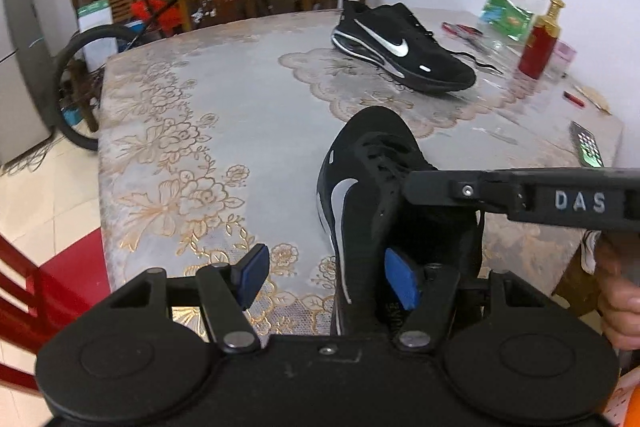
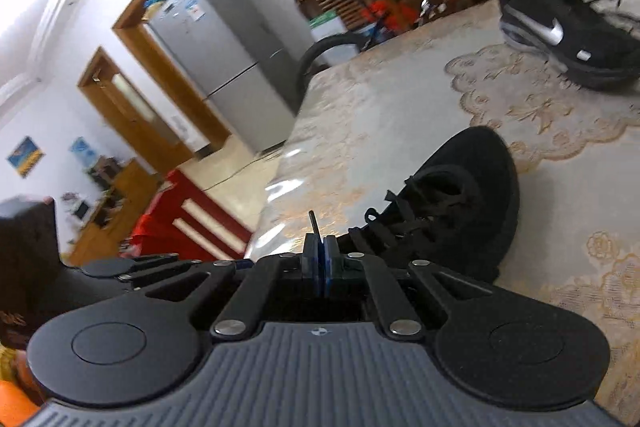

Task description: Lace up shoes with both hands

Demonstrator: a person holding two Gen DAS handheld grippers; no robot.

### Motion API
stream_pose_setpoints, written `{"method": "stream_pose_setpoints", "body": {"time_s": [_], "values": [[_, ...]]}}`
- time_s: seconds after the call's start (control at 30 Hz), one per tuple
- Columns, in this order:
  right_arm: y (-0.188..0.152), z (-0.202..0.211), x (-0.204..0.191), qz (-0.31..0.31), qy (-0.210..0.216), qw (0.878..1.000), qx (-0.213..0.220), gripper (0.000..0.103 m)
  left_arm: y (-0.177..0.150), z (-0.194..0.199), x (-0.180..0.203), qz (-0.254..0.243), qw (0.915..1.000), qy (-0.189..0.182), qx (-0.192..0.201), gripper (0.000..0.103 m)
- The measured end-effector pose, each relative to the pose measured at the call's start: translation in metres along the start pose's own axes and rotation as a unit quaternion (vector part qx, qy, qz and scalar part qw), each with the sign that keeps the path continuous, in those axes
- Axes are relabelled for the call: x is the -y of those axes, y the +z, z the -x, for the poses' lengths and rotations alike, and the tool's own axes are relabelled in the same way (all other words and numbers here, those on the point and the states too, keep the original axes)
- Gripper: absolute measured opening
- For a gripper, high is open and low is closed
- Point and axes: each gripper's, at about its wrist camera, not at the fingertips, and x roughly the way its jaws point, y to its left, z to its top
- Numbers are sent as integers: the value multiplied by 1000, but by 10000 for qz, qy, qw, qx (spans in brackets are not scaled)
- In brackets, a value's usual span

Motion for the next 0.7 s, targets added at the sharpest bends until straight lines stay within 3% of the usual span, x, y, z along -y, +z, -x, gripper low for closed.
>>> {"method": "stream_pose_setpoints", "body": {"time_s": [0.4,0.7], "values": [[-32,6,-13,802,-823,9919,543,3,1,-5,-9,-65,9996,-271,66,63],[-50,-5,-13,1150,-962,9850,859,3,3,-5,-11,-143,9995,-297,-6,64]]}}
